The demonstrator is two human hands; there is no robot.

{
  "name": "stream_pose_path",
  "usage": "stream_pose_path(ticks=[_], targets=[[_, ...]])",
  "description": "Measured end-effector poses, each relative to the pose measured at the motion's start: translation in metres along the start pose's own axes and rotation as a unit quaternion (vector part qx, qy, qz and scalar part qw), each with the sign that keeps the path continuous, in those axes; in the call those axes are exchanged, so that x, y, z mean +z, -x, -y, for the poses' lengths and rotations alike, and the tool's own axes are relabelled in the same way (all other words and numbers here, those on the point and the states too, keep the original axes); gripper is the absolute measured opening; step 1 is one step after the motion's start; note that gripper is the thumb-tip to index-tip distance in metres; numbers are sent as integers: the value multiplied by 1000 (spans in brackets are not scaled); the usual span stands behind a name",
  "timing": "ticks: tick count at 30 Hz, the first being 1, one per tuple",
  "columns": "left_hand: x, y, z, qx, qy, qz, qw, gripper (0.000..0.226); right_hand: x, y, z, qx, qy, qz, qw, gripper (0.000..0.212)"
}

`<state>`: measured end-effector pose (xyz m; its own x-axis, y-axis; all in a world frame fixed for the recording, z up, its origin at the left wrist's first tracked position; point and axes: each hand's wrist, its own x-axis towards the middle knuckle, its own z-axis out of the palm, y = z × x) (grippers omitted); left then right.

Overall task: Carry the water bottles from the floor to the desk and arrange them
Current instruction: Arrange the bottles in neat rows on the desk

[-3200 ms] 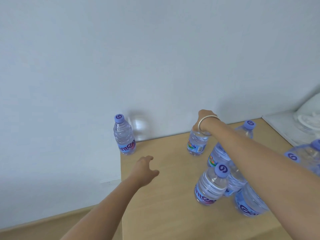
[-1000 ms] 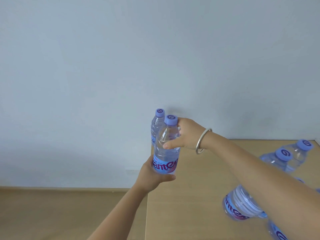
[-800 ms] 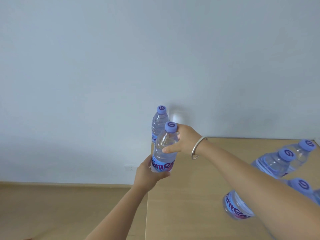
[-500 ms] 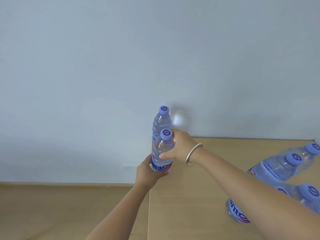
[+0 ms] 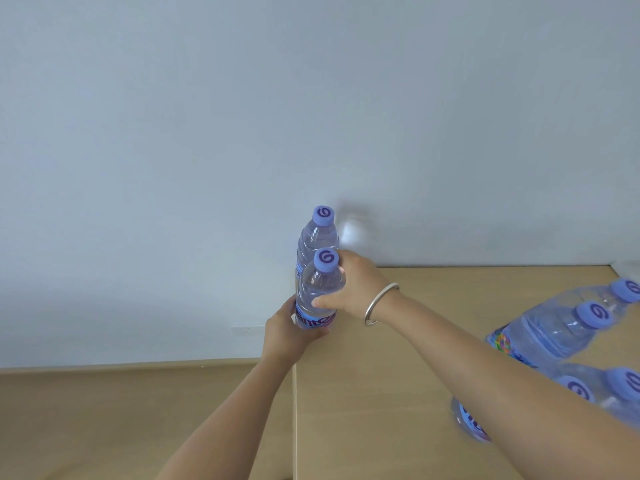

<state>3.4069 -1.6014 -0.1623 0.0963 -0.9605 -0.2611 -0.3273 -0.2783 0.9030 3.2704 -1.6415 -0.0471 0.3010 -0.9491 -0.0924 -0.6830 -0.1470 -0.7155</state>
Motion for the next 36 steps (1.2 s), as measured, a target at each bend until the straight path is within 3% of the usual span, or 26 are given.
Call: stream_pose_path(ticks=[21,30,33,36], targets=[[4,-7,-4,-3,10,-12,1000,53,-4,-4,6,-2,28,7,1000,38],[7,-6,-7,-21,2,-19,1000,55,-6,-3,7,28,41,27,998,55],[2,-8,-9,-22,-30,15,999,71,-11,-2,10,42,62,47,996,63],[-6,-5,-8,-46,-36,68,996,107,-23,0,14,53,99,84,990,72]])
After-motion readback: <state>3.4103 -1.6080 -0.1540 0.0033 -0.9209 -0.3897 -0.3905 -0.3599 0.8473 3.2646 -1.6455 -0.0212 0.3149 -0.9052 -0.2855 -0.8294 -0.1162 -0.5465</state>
